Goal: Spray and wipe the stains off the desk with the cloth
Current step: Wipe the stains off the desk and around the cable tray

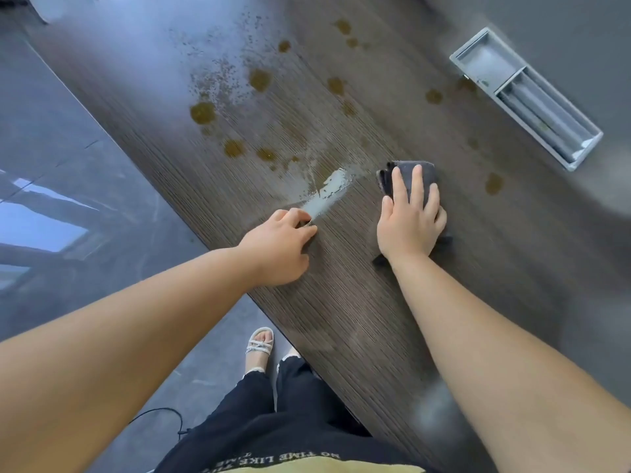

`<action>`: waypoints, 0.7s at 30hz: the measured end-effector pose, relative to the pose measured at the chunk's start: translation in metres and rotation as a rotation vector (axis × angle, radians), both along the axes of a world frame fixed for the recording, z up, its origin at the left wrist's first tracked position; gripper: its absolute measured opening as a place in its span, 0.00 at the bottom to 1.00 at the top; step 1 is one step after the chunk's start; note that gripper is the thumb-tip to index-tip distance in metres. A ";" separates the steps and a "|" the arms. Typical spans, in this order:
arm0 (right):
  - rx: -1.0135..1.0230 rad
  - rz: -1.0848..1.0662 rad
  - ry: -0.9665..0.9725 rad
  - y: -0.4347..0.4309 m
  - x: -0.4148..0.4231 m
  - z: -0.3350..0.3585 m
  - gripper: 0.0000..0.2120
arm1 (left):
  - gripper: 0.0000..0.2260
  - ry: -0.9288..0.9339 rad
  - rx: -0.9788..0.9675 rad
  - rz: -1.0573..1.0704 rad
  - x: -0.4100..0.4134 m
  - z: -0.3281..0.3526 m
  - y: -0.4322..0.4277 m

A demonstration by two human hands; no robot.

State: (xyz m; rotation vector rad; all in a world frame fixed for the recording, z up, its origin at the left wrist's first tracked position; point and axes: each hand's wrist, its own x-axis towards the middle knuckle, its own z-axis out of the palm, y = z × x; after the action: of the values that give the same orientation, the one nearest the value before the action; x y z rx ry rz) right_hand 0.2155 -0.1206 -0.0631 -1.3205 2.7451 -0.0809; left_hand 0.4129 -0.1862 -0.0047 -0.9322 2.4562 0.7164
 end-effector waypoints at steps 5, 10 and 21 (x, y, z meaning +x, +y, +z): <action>-0.052 0.322 -0.033 -0.006 0.067 -0.003 0.23 | 0.21 0.040 -0.092 0.094 0.015 0.003 0.002; -0.048 0.714 0.043 -0.014 0.007 -0.007 0.23 | 0.21 -0.015 -0.120 0.169 0.034 0.001 0.002; 0.012 0.821 -0.006 -0.034 0.038 -0.008 0.24 | 0.24 -0.076 -0.108 0.059 0.039 0.003 -0.011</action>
State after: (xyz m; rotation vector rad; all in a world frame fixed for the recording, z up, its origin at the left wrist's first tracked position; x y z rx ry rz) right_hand 0.2534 -0.1546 -0.0716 -2.2890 1.9759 -0.0046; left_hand 0.4517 -0.1971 -0.0016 -1.0563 2.4294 0.5608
